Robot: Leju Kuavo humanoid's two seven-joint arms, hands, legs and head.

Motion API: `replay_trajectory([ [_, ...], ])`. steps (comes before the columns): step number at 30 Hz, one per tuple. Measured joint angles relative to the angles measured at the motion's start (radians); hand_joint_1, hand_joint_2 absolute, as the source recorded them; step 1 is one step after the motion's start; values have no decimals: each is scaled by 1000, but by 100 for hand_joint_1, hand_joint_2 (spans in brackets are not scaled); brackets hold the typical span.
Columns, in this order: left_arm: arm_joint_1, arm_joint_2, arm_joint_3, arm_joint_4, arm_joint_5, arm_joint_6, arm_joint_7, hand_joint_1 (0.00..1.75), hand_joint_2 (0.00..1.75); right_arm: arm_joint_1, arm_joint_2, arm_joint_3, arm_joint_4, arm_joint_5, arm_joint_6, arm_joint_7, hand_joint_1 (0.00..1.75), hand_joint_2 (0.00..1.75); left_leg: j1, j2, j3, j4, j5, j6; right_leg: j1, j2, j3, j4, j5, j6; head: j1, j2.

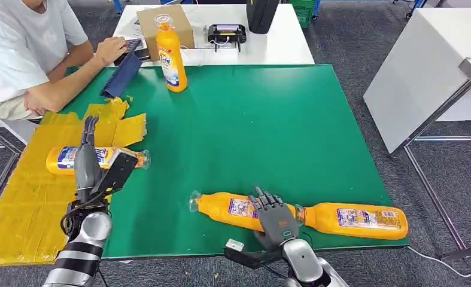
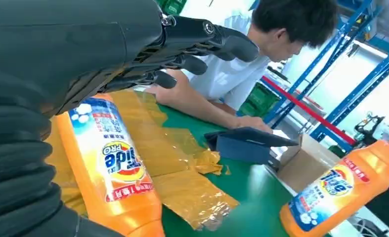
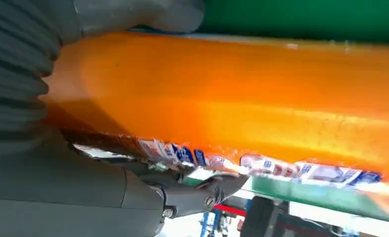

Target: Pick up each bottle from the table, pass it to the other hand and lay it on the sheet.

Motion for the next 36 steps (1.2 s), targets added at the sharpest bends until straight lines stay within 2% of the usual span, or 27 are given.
replay_trajectory([
  [11,9,-13,-51,-41,38,0,-29,0,175,-40,-7,-19,64,-69,31,-16,175,175,0,1,4,0,-1,0,0,0,1,0,0,-1,0,0],
  [13,7,-14,-59,-41,47,1,-29,0,175,-54,-4,-25,86,-93,15,-28,175,175,0,2,8,0,-2,0,0,1,-4,-1,-2,-4,0,0],
  [17,15,-14,-72,-54,75,-9,-35,0,175,-61,15,-54,98,-140,-69,-50,175,175,0,1,9,-1,-3,-1,0,0,-2,-1,-4,-2,0,0],
  [19,30,-14,-79,-80,119,-66,-43,0,175,-50,37,-83,83,-159,-141,-72,175,175,0,1,7,-1,0,2,0,0,0,0,-2,-4,0,0],
  [20,38,-14,-84,-93,131,-80,-46,0,175,-42,42,-97,69,-163,-160,-76,175,175,0,0,5,0,1,2,0,0,5,0,0,-2,0,0],
  [21,47,-14,-89,-108,151,-102,-49,0,175,-36,49,-113,53,-167,-177,-84,175,175,0,0,2,0,3,2,0,0,3,0,4,1,0,0],
  [26,87,-11,-123,-169,379,-344,-101,0,175,-3,90,-174,-46,-245,-355,-210,175,175,0,1,-2,0,2,1,0,0,-1,0,4,0,0,0],
  [31,127,-8,-163,-208,457,-423,-120,0,175,6,111,-223,-115,-282,-403,-244,175,175,0,1,-2,0,0,0,0,0,-2,0,1,0,0,0],
  [36,147,0,-209,-220,564,-525,-143,0,175,21,138,-251,-167,-399,-513,-363,175,175,0,0,-2,0,0,0,0,0,-2,0,0,0,0,0],
])
